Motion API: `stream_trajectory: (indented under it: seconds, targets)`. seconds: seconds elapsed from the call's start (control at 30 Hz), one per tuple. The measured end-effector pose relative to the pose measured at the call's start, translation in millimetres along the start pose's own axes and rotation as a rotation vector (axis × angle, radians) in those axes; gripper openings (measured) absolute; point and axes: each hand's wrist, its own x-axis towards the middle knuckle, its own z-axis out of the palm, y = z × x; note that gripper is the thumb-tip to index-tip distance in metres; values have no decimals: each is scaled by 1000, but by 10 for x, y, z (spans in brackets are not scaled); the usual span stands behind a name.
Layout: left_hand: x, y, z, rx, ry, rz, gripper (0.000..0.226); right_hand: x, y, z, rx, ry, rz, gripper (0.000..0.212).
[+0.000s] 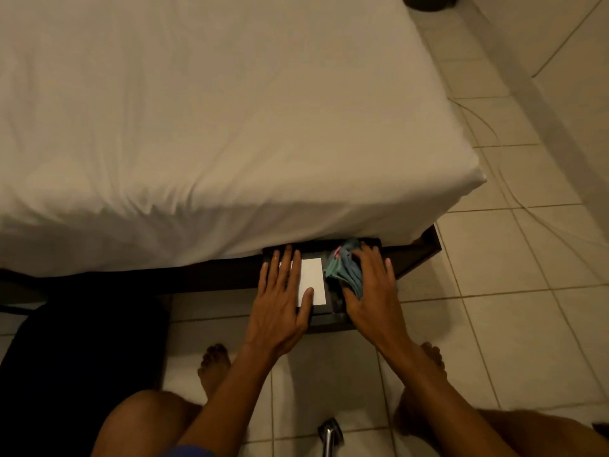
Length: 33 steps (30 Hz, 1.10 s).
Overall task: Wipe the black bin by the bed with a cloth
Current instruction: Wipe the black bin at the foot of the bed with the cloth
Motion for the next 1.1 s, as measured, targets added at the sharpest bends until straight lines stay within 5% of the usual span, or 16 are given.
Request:
stream_trajectory:
  seconds: [0.1, 0.37, 0.57, 0.8, 0.97, 1.1]
  targets:
    - [1, 18, 42, 5, 22, -14, 70, -75, -35, 48, -7, 30, -5, 70]
    - [-3, 16, 59, -31, 55, -11, 67, -214, 178, -147, -49, -228, -249, 64]
    - [22, 43, 52, -29, 86, -17, 68, 0, 15, -41, 40, -17, -62, 73]
    - [-1, 50, 71, -58, 73, -34, 68, -233, 151, -188, -27, -273, -290, 82]
    - [22, 101, 62, -42, 78, -53, 68, 9, 132, -111, 9, -110, -100, 83]
    - [25, 58, 60, -17, 71, -52, 68, 62, 64, -65, -38, -196, -238, 83]
